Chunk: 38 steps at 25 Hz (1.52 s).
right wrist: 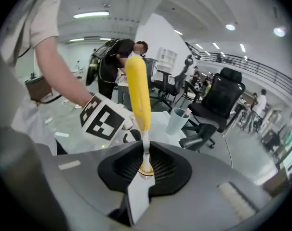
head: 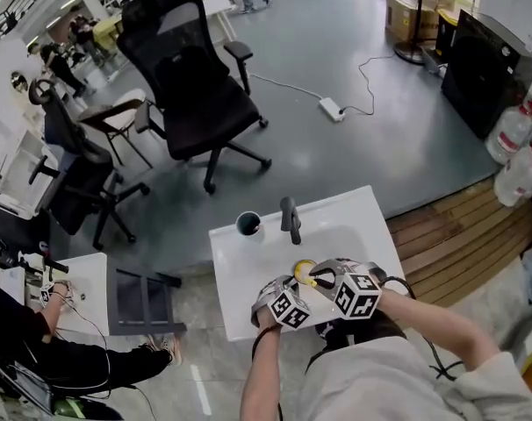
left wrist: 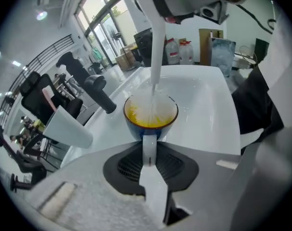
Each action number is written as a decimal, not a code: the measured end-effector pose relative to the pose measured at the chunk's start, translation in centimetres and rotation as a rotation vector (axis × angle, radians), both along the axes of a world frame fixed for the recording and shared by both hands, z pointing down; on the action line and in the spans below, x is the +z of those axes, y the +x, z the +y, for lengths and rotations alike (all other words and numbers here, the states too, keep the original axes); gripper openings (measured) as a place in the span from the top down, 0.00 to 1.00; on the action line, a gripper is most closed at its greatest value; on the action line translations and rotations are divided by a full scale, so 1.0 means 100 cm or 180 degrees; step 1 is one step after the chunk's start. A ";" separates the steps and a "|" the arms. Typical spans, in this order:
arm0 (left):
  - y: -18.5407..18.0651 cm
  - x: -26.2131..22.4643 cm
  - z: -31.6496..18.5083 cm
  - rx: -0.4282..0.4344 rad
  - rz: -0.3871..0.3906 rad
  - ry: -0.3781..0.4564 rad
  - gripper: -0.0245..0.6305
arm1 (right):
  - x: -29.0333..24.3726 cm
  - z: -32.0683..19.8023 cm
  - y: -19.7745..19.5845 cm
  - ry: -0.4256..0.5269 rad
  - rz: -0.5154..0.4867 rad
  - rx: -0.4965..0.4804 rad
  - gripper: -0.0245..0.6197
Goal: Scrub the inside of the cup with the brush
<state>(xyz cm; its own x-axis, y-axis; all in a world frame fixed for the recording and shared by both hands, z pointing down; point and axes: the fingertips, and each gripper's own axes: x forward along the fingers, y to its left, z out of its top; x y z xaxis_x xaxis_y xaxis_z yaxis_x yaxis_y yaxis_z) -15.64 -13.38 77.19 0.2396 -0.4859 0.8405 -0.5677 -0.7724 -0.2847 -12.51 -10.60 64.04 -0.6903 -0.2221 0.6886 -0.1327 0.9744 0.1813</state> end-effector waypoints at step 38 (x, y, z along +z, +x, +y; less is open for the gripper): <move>0.000 -0.012 0.038 0.1118 -0.0986 0.0037 0.88 | 0.022 0.055 0.051 0.3061 0.1613 -0.3991 0.90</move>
